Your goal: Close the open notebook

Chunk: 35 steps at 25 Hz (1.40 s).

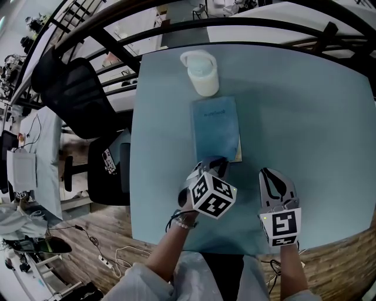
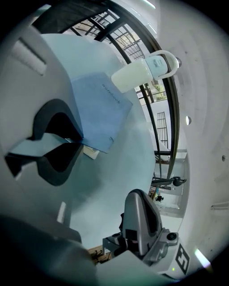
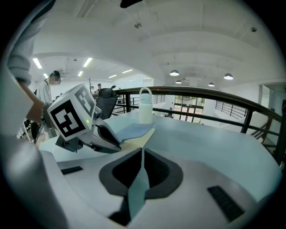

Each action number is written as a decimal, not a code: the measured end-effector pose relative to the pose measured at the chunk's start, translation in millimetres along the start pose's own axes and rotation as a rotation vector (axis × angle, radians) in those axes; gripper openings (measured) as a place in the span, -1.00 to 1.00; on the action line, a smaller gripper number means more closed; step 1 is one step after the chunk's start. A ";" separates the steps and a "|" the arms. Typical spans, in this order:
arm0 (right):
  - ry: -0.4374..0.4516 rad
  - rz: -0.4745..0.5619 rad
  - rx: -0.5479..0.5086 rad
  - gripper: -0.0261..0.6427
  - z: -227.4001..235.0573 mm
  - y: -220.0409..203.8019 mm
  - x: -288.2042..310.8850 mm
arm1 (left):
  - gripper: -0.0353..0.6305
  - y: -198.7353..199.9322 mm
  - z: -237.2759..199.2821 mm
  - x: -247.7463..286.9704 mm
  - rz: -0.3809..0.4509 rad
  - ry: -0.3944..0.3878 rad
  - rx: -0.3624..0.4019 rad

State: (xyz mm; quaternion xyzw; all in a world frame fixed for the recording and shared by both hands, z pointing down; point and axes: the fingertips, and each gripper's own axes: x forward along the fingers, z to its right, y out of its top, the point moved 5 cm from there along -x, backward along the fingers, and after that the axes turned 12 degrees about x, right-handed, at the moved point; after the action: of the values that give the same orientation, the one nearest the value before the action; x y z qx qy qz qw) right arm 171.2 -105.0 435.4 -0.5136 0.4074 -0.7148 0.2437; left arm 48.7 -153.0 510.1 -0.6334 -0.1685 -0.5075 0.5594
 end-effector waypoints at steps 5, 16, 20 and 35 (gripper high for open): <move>-0.005 0.001 0.009 -0.88 -0.3 -0.8 -0.8 | -0.82 0.0 1.8 3.1 -0.014 -0.029 0.031; -0.015 0.000 0.032 -0.88 0.1 -0.1 -9.6 | -0.61 2.4 8.3 -3.0 0.046 -0.092 0.019; -0.012 0.007 0.035 -0.88 -5.7 1.0 -10.1 | -0.60 4.0 4.9 -15.7 0.099 -0.073 0.014; 0.035 0.087 0.035 -0.89 -56.9 25.8 -25.6 | -0.88 -6.8 -6.4 -89.4 0.328 0.014 -0.097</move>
State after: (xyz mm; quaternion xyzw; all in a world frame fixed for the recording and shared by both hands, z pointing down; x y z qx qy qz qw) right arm 125.4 -80.7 392.2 -0.4785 0.4209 -0.7193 0.2766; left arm 2.2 -124.9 438.5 -0.6751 -0.0342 -0.4212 0.6047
